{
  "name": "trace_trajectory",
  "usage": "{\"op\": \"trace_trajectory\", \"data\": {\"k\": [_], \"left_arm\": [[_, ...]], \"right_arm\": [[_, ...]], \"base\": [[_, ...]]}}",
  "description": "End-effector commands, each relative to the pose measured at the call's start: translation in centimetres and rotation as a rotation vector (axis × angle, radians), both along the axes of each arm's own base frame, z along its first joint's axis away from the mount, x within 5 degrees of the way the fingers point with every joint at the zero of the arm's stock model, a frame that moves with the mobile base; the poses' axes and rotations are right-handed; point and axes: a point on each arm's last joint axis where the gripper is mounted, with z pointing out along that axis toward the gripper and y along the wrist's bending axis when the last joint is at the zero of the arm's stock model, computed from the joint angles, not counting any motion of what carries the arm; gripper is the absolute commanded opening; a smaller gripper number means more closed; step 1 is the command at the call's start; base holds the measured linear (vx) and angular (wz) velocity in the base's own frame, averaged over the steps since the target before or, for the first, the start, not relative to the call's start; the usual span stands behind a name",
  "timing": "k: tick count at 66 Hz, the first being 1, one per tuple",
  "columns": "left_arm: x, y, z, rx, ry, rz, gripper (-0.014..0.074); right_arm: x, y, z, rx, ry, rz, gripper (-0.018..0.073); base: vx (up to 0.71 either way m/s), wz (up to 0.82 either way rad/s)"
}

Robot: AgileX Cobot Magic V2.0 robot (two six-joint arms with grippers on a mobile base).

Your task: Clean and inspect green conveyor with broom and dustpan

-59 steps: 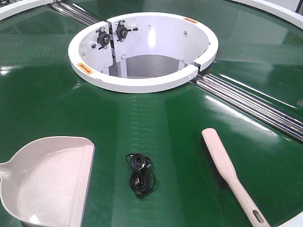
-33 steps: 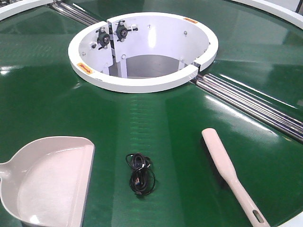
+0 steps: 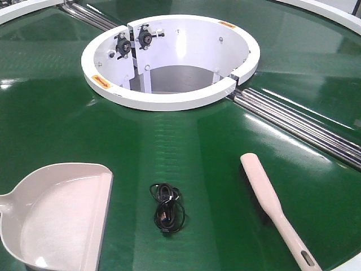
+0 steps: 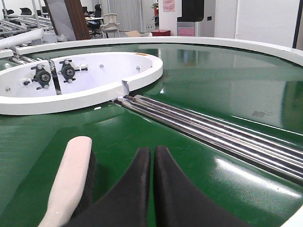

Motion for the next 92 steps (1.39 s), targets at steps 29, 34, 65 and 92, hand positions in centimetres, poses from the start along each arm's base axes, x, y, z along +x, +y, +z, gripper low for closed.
{"op": "trace_trajectory", "data": {"k": [29, 34, 65, 92], "left_arm": [[0.0, 0.1, 0.5, -0.005, -0.117, 0.009, -0.0023], [-0.1, 0.1, 1.4, 0.0, -0.214, 0.014, -0.0023], [-3.3, -0.5, 11.4, -0.015, -0.71, -0.053, -0.0023], [0.0, -0.1, 21.7, -0.018, -0.477, -0.02, -0.002]], "right_arm": [[-0.1, -0.1, 1.8, 0.089, -0.238, -0.002, -0.0005], [-0.3, -0.1, 2.5, 0.085, -0.317, -0.001, -0.0005], [-2.2, 0.0, 9.9, 0.085, -0.48, 0.008, -0.0005], [0.6, 0.0, 19.5, 0.027, -0.403, 0.001, -0.0001]], "base": [[0.0, 0.0], [0.0, 0.0], [0.0, 0.0], [0.0, 0.0]]}}
